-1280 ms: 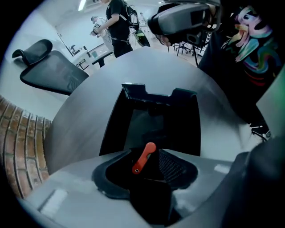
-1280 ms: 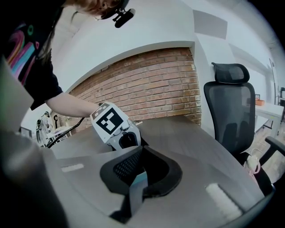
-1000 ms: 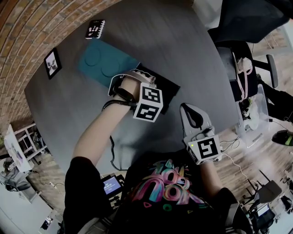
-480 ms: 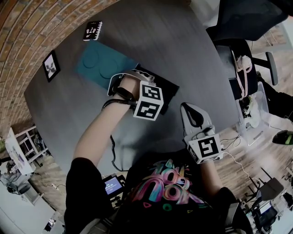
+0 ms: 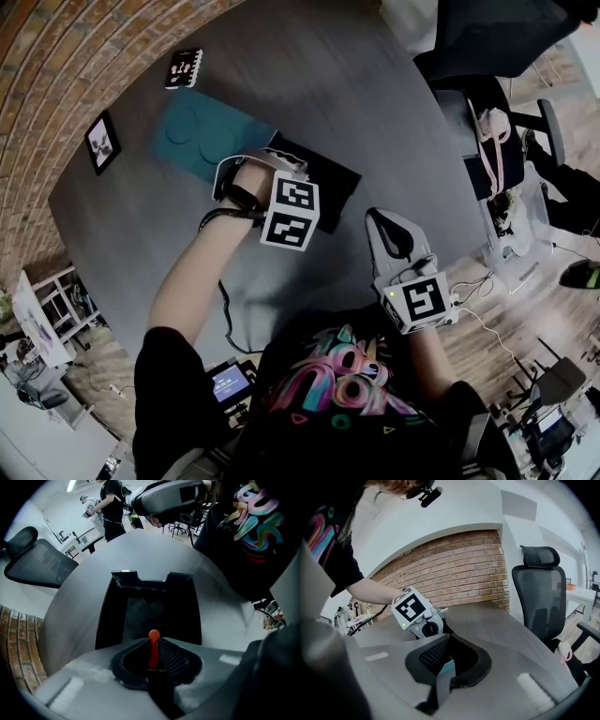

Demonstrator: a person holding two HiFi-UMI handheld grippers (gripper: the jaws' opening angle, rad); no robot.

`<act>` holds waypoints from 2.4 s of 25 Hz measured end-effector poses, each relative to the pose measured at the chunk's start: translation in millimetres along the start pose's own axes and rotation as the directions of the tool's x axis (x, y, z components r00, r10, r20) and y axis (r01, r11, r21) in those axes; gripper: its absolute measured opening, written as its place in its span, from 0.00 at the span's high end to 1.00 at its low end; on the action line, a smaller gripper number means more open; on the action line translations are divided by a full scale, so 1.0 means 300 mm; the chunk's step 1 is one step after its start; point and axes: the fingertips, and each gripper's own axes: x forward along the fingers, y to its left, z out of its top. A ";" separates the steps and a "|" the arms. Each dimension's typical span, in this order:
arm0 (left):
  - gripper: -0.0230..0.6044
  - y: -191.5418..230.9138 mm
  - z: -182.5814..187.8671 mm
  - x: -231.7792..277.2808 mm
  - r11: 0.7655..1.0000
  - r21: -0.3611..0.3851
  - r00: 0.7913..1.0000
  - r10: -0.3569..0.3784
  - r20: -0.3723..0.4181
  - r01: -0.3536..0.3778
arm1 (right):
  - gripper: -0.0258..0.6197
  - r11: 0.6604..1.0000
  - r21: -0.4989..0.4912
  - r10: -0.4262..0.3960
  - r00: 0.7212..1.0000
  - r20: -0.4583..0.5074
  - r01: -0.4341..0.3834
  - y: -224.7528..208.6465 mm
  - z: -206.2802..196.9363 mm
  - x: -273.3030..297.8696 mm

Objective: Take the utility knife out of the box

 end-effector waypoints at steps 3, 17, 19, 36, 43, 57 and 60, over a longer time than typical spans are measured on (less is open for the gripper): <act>0.88 -0.013 0.003 -0.008 1.000 -0.019 1.000 -0.007 0.023 0.007 | 0.96 1.000 0.001 -0.012 1.000 0.003 0.012 -0.009 0.006 -0.011; 0.88 0.032 0.006 -0.129 0.994 -0.086 0.993 0.082 0.084 -0.075 | 0.96 1.000 -0.008 -0.014 1.000 0.022 0.014 0.007 0.028 -0.039; 0.88 0.036 0.005 -0.153 0.991 -0.093 0.991 0.104 0.084 -0.096 | 0.96 1.000 -0.018 -0.012 0.999 0.031 0.012 0.008 0.041 -0.044; 0.88 -0.080 0.005 -0.455 0.904 -0.178 0.917 0.398 0.023 -0.388 | 0.96 0.988 -0.152 0.032 0.990 0.140 -0.010 0.122 0.199 -0.136; 0.88 -0.200 0.007 -0.579 0.804 -0.260 0.835 0.551 -0.011 -0.534 | 0.96 0.977 -0.212 0.079 0.975 0.207 -0.035 0.212 0.266 -0.159; 0.88 -0.500 -0.108 -0.762 0.408 -0.709 0.595 0.804 -0.020 -0.576 | 0.96 0.951 -0.286 0.193 0.948 0.252 -0.118 0.452 0.321 -0.133; 0.88 -0.534 -0.136 -0.797 0.277 -0.788 0.504 0.862 -0.049 -0.550 | 0.96 0.946 -0.301 0.202 0.947 0.251 -0.123 0.477 0.326 -0.126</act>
